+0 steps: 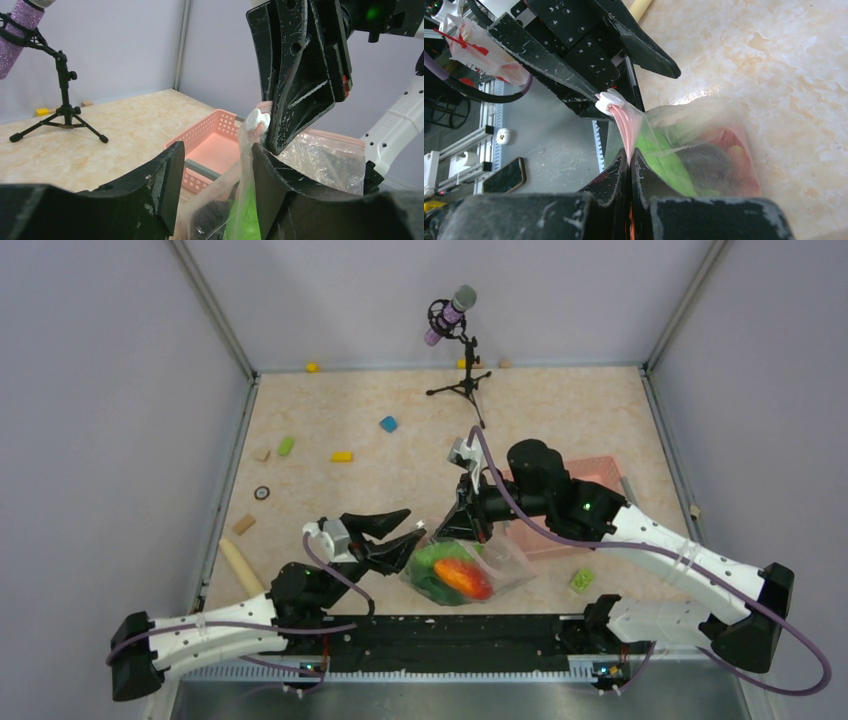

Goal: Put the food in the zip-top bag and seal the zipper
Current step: Zip the zipper food storage bag at the center of the board.

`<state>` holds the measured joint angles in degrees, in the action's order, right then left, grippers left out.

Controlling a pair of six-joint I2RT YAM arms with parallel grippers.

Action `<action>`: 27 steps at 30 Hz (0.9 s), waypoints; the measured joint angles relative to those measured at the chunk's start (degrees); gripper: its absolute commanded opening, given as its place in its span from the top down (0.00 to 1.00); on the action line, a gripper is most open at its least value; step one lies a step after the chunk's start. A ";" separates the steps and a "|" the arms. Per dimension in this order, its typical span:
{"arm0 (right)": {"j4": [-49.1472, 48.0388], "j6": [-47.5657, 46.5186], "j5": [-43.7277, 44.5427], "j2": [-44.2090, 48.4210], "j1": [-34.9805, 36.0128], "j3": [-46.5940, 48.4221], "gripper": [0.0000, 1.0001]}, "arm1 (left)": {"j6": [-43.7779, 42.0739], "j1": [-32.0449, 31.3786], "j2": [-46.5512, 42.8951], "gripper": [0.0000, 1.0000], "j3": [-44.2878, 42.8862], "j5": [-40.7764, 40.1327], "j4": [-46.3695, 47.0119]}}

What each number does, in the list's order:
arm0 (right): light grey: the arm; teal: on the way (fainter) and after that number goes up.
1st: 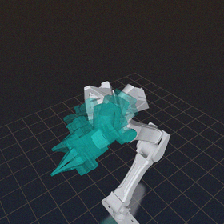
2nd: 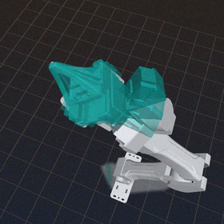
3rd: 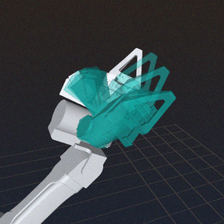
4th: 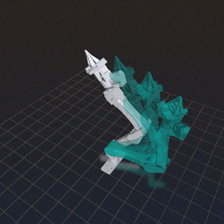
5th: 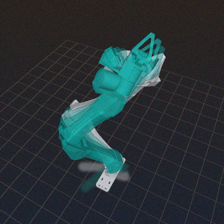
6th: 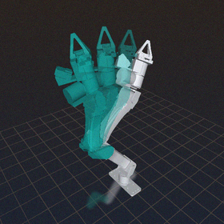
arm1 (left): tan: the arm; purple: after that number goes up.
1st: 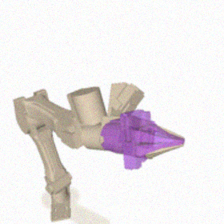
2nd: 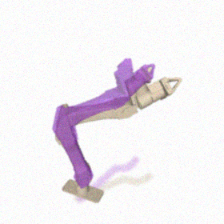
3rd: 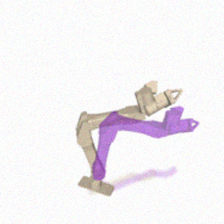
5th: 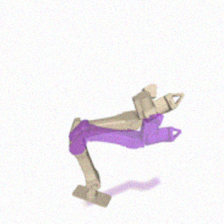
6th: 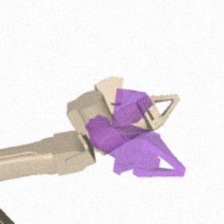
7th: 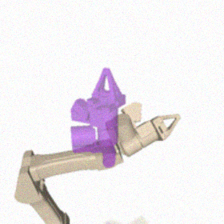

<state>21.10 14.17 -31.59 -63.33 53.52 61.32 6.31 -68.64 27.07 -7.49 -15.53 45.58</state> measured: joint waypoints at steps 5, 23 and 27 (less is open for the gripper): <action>-0.02 0.66 0.31 0.00 0.00 0.00 1.00 | 2.03 4.98 2.75 0.50 0.15 6.03 2.01; 0.26 1.49 0.35 0.00 0.00 0.00 1.00 | 4.07 7.87 6.86 0.71 0.70 19.93 7.69; 0.42 1.46 0.22 0.00 0.00 0.00 1.00 | 4.04 7.93 5.20 0.73 0.70 20.63 7.28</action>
<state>21.52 15.64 -31.38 -63.33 53.52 61.32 10.35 -60.71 32.27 -6.79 5.10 52.86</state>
